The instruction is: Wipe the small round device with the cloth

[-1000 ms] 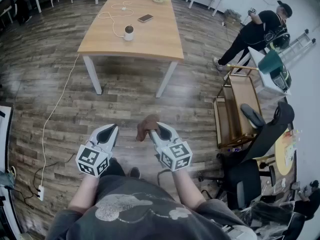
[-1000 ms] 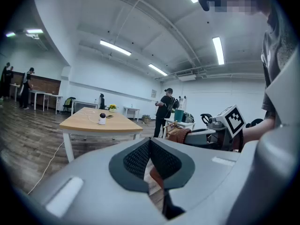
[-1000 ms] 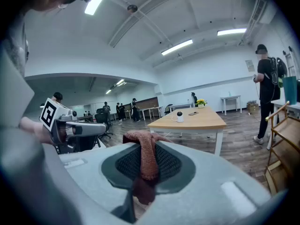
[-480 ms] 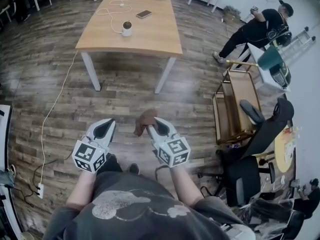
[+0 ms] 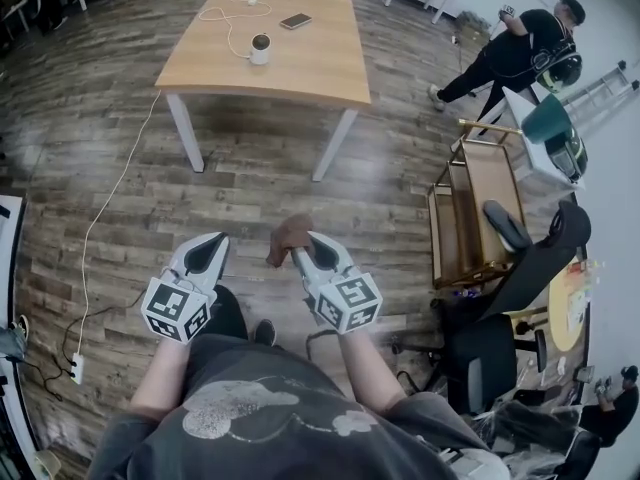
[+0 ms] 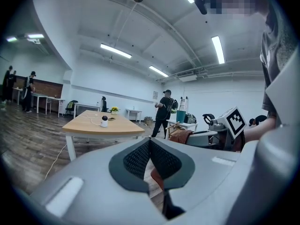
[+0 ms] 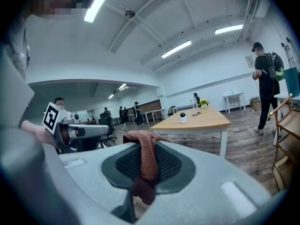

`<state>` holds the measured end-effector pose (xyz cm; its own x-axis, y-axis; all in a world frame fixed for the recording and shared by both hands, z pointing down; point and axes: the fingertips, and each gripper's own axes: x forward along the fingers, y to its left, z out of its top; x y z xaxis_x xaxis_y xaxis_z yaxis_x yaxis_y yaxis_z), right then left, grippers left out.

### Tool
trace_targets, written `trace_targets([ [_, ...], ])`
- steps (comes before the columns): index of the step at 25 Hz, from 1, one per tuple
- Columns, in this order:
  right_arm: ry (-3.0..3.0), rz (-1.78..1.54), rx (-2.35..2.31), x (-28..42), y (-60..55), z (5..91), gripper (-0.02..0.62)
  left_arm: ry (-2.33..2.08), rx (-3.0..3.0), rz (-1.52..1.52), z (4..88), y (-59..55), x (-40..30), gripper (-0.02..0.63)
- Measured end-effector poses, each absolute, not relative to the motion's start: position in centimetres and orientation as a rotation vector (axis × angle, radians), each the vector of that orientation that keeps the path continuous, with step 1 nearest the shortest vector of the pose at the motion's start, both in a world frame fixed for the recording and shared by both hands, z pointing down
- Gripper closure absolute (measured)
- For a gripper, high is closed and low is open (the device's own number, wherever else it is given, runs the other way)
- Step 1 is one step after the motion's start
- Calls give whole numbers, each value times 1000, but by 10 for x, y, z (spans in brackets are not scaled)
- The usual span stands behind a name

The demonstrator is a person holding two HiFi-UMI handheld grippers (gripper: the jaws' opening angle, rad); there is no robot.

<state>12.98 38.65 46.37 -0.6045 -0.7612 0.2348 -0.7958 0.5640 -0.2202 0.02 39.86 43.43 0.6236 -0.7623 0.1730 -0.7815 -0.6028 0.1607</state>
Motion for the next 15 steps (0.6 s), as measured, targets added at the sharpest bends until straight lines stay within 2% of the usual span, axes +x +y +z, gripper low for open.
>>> trace_targets([
  [7, -2646, 519, 1381, 136, 378, 476, 545, -1238, 2595, 119, 447, 390, -2, 589],
  [15, -2599, 514, 1434, 149, 334, 476, 545, -1226, 2622, 65, 438, 327, -1, 589],
])
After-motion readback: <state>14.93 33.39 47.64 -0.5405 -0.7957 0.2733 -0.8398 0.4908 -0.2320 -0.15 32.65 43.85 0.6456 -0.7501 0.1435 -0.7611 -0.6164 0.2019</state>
